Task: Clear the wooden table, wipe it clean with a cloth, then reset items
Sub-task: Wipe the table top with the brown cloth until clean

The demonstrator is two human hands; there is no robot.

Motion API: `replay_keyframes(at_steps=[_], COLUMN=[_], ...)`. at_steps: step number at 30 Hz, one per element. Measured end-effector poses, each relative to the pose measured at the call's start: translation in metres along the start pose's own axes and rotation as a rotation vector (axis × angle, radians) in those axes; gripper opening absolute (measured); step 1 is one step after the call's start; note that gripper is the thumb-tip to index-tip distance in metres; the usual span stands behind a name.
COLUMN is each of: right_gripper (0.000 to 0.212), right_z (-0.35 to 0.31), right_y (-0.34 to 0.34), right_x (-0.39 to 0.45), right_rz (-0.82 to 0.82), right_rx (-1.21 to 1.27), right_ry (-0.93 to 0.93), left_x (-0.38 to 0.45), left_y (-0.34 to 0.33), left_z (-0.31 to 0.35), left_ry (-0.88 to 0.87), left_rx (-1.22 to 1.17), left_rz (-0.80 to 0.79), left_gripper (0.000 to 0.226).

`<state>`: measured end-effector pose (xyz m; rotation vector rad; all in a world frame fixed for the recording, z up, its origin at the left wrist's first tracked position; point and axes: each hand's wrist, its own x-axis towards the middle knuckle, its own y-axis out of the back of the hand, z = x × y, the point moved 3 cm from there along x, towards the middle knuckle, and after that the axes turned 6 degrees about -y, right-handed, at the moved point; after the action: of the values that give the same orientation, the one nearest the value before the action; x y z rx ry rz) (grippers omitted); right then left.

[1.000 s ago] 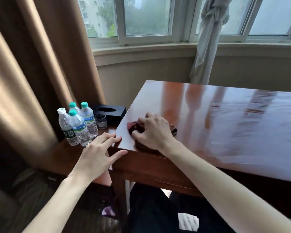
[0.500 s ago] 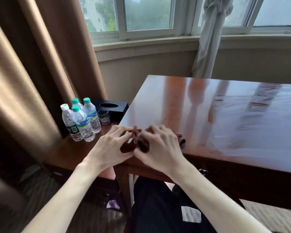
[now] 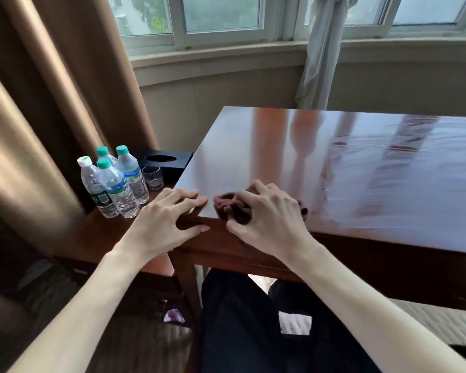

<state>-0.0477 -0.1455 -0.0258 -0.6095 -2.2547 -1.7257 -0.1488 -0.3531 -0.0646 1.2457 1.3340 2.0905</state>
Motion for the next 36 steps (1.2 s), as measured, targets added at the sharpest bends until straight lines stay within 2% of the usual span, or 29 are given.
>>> replay_keyframes(at_steps=[3, 6, 10, 13, 15, 18, 21, 25, 27, 29, 33, 36], right_gripper=[0.034, 0.039, 0.036, 0.033, 0.038, 0.043, 0.060, 0.048, 0.040, 0.035, 0.034, 0.036], right_z=[0.052, 0.054, 0.020, 0.032, 0.054, 0.078, 0.053, 0.037, 0.049, 0.075, 0.110, 0.086], right_y=[0.019, 0.006, -0.006, 0.009, 0.013, 0.007, -0.007, 0.008, 0.022, 0.027, 0.031, 0.022], right_x=[0.009, 0.067, 0.050, 0.020, 0.054, 0.110, 0.099, 0.018, -0.002, 0.008, 0.041, 0.010], right_rz=[-0.020, -0.009, -0.059, -0.168, -0.191, -0.160, -0.207, -0.069, -0.083, -0.073, 0.004, 0.029], right_rx=[0.015, -0.022, 0.012, 0.107, 0.065, -0.060, -0.165, -0.053, -0.019, -0.024, -0.070, -0.131], right_ry=[-0.189, -0.279, -0.148, -0.036, -0.090, -0.270, -0.300, -0.158, -0.100, -0.129, -0.357, -0.281], left_x=[-0.004, -0.003, -0.002, -0.003, -0.001, 0.009, 0.027, 0.035, 0.032, 0.030, 0.030, 0.029], left_y=[-0.003, -0.003, -0.003, -0.005, -0.004, 0.003, 0.001, -0.018, -0.022, -0.023, -0.023, -0.024], left_z=[0.000, 0.001, 0.000, -0.001, 0.000, 0.007, 0.024, 0.035, 0.033, 0.032, 0.033, 0.035], left_ry=[0.016, 0.041, 0.032, 0.028, 0.037, 0.050, 0.023, -0.020, -0.005, -0.003, -0.009, 0.003], left_rx=[-0.030, -0.045, -0.043, -0.055, -0.042, -0.003, 0.009, -0.052, -0.048, -0.042, -0.038, -0.028], left_rz=[0.020, 0.008, 0.007, 0.025, 0.006, -0.076, -0.134, -0.150, -0.113, -0.097, -0.060, -0.030], left_gripper=[0.063, 0.062, 0.064, 0.064, 0.065, 0.069, 0.072, 0.077, 0.077, 0.076, 0.076, 0.074])
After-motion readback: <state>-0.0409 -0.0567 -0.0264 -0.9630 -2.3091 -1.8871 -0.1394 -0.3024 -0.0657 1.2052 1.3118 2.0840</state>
